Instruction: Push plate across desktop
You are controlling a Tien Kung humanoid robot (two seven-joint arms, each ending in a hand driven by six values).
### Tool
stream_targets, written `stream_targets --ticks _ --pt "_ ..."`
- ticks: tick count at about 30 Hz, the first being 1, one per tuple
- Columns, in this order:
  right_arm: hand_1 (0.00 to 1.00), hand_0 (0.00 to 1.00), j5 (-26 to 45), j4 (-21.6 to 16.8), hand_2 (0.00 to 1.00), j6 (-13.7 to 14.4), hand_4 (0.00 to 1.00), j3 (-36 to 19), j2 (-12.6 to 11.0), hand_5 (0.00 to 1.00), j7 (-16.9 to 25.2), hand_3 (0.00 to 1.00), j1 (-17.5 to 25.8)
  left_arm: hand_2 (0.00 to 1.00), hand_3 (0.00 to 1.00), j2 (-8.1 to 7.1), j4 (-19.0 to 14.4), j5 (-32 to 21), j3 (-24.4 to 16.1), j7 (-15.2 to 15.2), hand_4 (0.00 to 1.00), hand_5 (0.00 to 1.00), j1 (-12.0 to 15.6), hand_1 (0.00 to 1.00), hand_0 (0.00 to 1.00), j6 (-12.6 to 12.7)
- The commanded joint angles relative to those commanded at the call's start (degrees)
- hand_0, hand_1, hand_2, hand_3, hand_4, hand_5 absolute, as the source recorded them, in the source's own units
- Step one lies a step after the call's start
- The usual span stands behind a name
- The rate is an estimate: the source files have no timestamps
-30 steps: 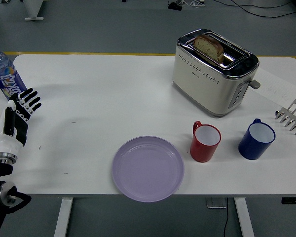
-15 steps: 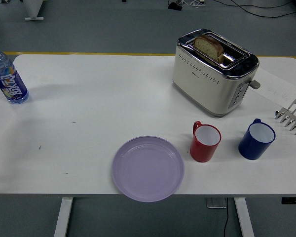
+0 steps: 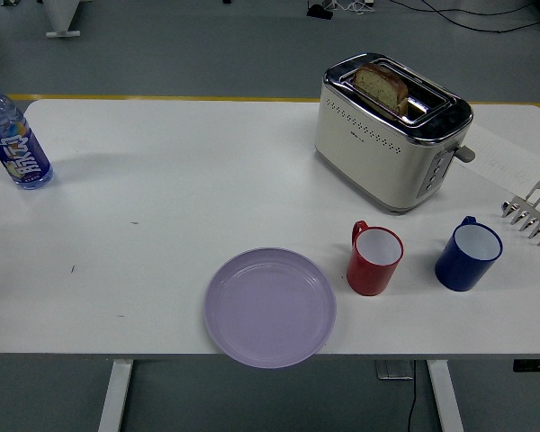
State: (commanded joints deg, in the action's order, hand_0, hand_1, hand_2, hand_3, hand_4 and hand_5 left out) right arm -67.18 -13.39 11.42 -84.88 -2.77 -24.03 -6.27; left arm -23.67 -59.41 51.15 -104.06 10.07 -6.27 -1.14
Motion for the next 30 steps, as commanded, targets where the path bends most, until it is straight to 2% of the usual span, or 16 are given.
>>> stream_targets --ticks 11,30 --pt "0.600 0.641 -0.31 -0.17 0.661 0.11 0.490 -0.22 0.08 0.556 -0.43 0.767 0.41 0.765 0.716 -1.00 -0.12 0.68 -0.51 -2.76 0.527 0.998 1.02 0.767 0.734 -3.15" --pt "0.601 0.641 -0.40 0.01 0.664 -0.06 0.491 -0.21 -0.12 0.556 -0.22 0.767 -0.29 0.759 0.711 -0.92 -1.63 -1.16 -1.13 -3.70 0.552 0.998 1.92 0.767 0.731 -4.66"
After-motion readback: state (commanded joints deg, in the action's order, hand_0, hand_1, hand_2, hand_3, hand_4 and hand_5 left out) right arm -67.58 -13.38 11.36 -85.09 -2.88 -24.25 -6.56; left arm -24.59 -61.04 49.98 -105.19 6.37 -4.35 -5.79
